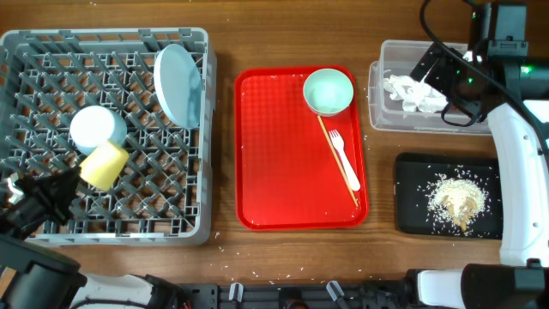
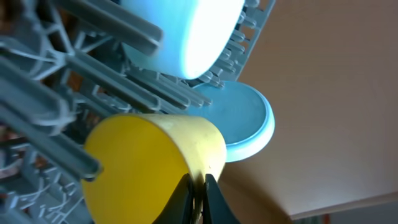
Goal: Sort waste into correct bins and load items into the dishwasher rack
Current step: 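Carry the yellow cup into the rack and set it upside down, then reach the left gripper back to the green bowl on the tray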
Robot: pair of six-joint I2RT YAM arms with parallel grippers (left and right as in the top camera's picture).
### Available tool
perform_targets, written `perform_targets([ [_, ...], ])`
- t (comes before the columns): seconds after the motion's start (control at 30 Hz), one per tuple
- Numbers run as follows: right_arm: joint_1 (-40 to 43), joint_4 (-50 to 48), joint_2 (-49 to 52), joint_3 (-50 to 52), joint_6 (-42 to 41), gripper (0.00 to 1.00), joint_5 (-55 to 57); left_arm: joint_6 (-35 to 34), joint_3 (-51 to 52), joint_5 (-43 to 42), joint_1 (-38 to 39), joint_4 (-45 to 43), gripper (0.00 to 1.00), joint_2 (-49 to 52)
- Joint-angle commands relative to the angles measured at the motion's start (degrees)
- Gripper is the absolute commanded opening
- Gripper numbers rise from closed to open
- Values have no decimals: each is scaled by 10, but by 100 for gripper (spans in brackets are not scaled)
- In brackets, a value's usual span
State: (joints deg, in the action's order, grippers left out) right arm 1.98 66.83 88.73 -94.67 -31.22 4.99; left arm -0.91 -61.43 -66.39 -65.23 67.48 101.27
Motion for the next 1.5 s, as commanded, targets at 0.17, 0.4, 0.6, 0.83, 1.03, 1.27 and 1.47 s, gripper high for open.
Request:
perform_targets([
  [0.17, 0, -2, 3, -1, -5, 100, 5, -45, -16, 150, -9, 1, 12, -63],
  [0.4, 0, -2, 3, -1, -4, 100, 5, -206, -17, 312, -9, -22, 19, -175],
  [0.6, 0, -2, 3, -1, -5, 100, 5, -186, -17, 263, 28, -17, 4, -254],
  [0.83, 0, -2, 3, -1, -4, 100, 5, -251, -17, 451, 239, -87, 4, -250],
  [1.03, 0, -2, 3, -1, -4, 100, 5, -270, -16, 556, 255, -97, 4, -206],
  [1.27, 0, -2, 3, -1, -5, 100, 5, -374, -16, 588, 207, -62, 4, -225],
  [1.47, 0, -2, 3, -1, -4, 100, 5, -347, -16, 478, 183, -53, 4, -349],
])
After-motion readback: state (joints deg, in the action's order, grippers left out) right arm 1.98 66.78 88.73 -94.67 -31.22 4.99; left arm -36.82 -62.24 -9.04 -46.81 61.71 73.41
